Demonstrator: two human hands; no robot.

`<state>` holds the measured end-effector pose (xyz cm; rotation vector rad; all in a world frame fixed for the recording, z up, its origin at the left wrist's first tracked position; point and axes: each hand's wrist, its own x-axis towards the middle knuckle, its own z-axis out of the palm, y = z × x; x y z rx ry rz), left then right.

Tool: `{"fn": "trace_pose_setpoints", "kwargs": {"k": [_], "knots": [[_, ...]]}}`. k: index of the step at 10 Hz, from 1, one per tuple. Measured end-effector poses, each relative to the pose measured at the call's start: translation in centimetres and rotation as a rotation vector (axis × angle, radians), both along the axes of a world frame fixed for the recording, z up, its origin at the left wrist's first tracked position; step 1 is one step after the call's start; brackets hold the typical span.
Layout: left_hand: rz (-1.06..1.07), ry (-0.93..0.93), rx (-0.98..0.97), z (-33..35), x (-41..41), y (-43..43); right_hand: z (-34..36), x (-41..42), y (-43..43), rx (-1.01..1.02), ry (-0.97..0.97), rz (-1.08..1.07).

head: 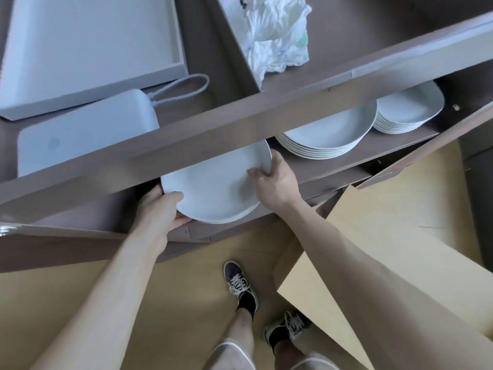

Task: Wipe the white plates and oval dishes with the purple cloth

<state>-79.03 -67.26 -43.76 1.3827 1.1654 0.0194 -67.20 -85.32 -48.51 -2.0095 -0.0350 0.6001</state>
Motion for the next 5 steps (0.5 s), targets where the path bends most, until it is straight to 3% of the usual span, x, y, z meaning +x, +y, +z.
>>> {"fn": "trace_pose_setpoints", "kwargs": {"k": [1, 3, 5], "knots": [[0.056, -0.006, 0.013, -0.7, 1.4, 0.6, 0.1, 1.4, 1.3, 0.007, 0.013, -0.035], [0.121, -0.093, -0.085, -2.4, 2.7, 1.9, 1.6, 2.9, 2.7, 0.230, 0.102, -0.090], [0.074, -0.133, 0.102, -1.6, 2.5, -0.4, 2.0, 0.3, -1.1, 0.269, 0.178, -0.177]]}}
